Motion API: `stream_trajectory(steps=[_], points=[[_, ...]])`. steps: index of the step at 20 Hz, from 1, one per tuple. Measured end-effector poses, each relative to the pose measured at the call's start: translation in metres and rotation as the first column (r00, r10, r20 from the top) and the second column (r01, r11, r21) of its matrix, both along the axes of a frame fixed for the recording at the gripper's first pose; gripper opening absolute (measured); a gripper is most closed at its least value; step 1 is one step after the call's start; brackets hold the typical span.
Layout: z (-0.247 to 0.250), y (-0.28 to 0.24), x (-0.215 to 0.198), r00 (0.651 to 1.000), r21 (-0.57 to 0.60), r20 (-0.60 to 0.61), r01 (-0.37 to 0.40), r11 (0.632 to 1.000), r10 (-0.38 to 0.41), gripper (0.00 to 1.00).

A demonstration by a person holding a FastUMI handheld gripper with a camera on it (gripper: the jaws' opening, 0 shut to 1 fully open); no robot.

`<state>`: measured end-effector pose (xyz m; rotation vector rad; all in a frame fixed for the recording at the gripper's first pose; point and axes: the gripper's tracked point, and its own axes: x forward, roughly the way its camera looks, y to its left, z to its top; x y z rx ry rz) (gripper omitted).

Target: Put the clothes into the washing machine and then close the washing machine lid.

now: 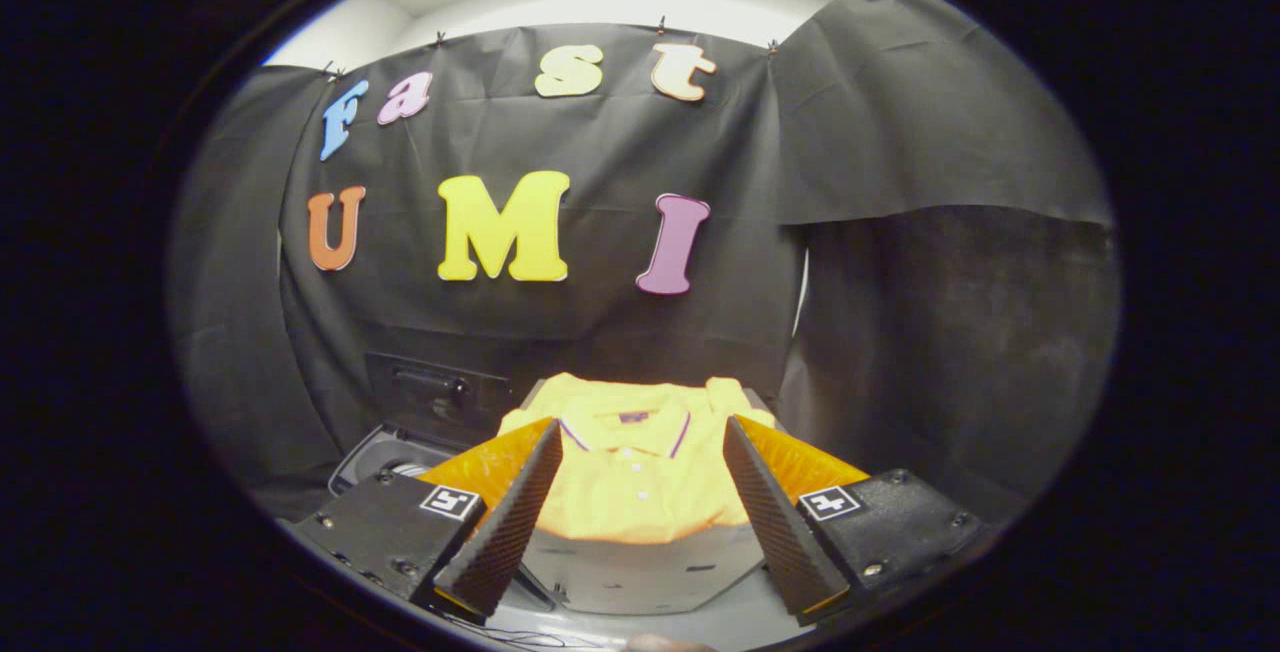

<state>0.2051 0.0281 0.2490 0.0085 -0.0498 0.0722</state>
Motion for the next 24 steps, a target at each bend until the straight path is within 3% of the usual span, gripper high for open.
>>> stream_trajectory(steps=[8, 13, 20, 24], points=[[-0.005, 0.004, 0.109, 0.982, 0.029, -0.186, -0.020, 0.999, 0.025, 1.00], [-0.049, 0.007, 0.158, 0.928, 0.043, -0.373, -0.011, 0.999, 0.027, 1.00], [-0.108, 0.011, 0.174, 0.839, -0.004, -0.543, -0.028, 1.000, 0.021, 1.00], [-0.106, 0.015, 0.177, 0.840, -0.016, -0.541, -0.057, 0.998, 0.039, 1.00]])
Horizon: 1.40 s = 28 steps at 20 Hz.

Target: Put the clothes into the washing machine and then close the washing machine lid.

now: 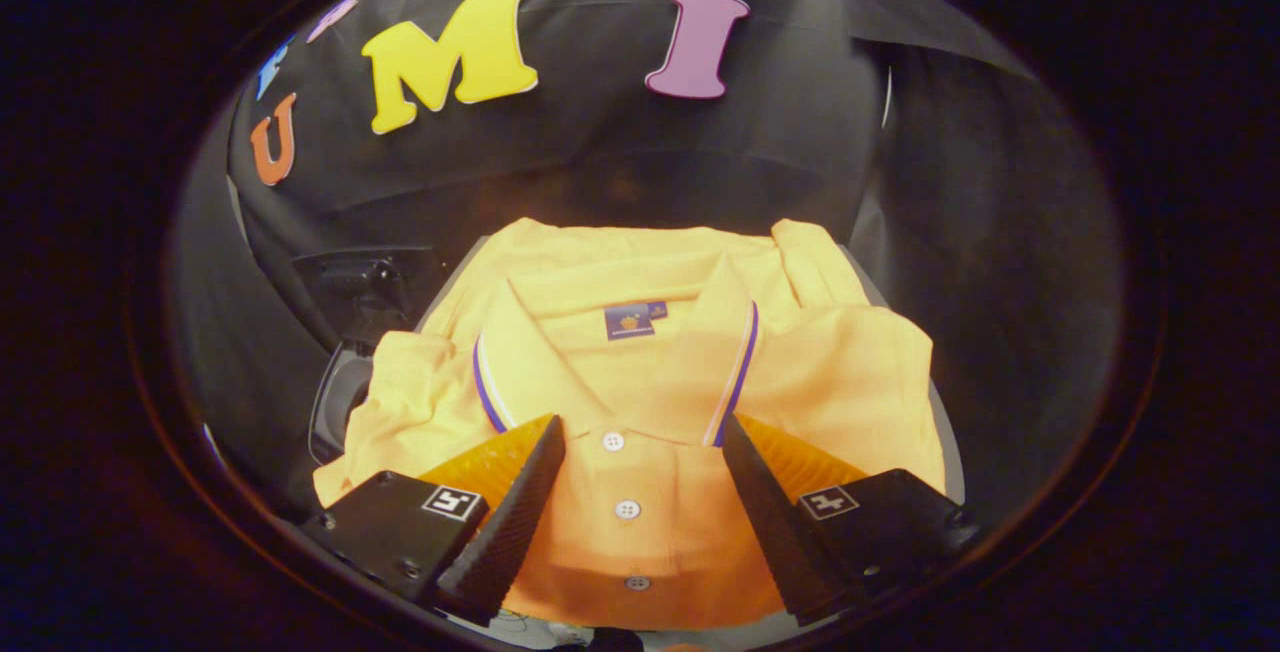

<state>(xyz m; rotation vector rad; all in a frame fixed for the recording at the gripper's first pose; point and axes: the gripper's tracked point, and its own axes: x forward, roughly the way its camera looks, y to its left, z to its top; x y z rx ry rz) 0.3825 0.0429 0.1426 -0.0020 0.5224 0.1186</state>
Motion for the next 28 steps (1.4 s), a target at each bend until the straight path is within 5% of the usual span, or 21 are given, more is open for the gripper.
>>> stream_trajectory(steps=[5, 14, 18, 28], points=[[-0.002, 0.004, -0.002, 1.000, 0.003, 0.002, -0.016, 1.000, 0.016, 0.86], [-0.003, -0.001, -0.031, 1.000, 0.084, -0.021, -0.007, 0.996, 0.009, 0.11], [0.001, 0.012, -0.063, 0.999, 0.227, 0.005, -0.049, 0.973, 0.049, 0.06], [0.085, 0.070, -0.147, 0.964, 0.331, 0.233, -0.201, 0.922, 0.127, 0.06]])
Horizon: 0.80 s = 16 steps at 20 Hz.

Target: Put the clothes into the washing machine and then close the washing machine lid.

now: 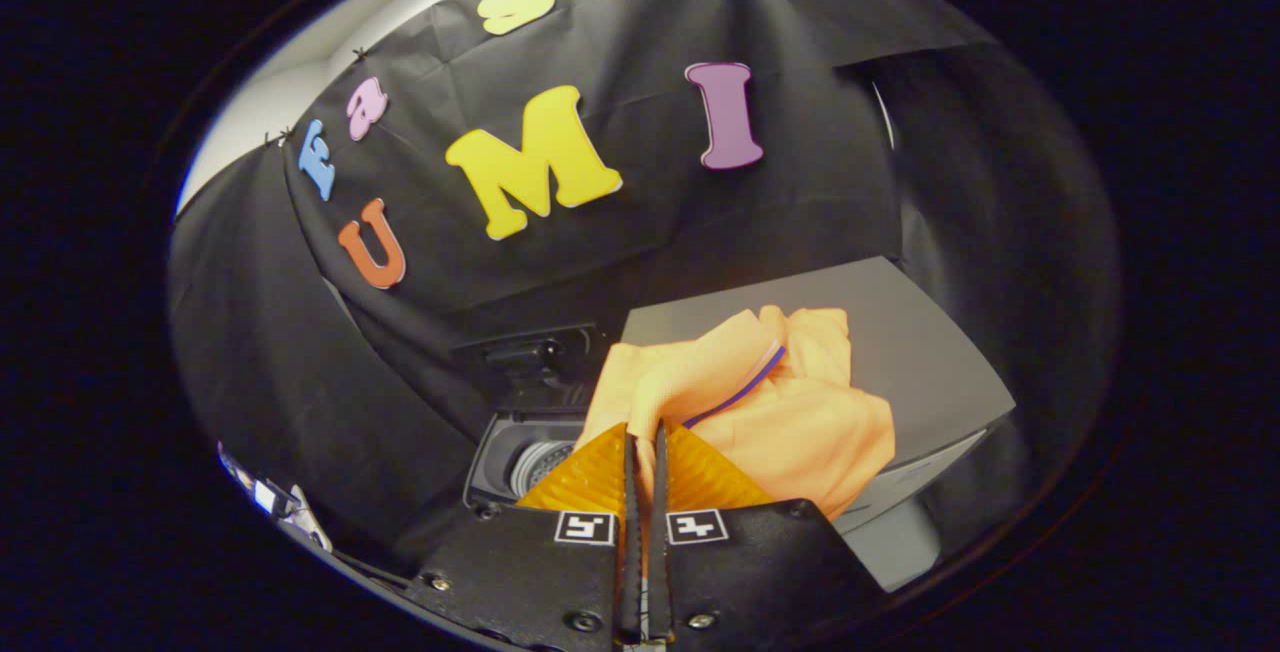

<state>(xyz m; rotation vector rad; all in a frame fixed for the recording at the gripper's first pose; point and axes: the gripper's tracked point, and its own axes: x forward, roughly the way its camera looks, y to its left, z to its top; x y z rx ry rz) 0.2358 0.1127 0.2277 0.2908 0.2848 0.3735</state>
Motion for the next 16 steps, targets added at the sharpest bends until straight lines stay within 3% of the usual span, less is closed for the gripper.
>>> stream_trajectory(steps=[9, 16], points=[[0.089, 0.092, -0.052, 0.979, 0.004, 0.169, -0.115, 0.993, 0.113, 0.06], [0.117, 0.193, -0.045, 0.954, 0.004, 0.180, -0.244, 0.970, 0.240, 0.06]])
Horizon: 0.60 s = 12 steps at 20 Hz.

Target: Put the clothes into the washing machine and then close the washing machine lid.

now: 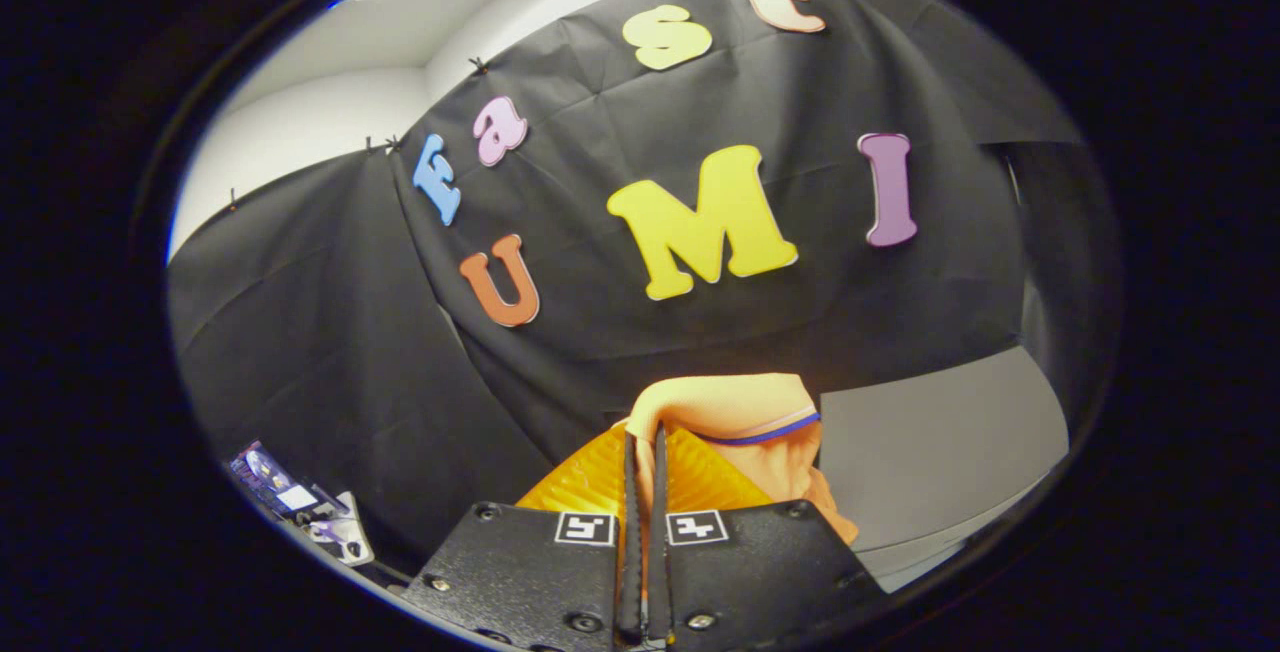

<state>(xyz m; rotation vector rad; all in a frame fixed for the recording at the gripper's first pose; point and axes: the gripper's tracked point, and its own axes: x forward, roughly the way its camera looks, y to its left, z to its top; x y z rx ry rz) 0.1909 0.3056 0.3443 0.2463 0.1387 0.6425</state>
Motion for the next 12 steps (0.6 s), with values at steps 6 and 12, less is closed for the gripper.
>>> stream_trajectory(steps=[6, 12], points=[[-0.023, 0.078, 0.037, 0.992, -0.010, -0.084, -0.100, 0.995, 0.099, 0.06], [-0.076, 0.129, 0.099, 0.971, -0.042, -0.212, -0.123, 0.992, 0.112, 0.06]])
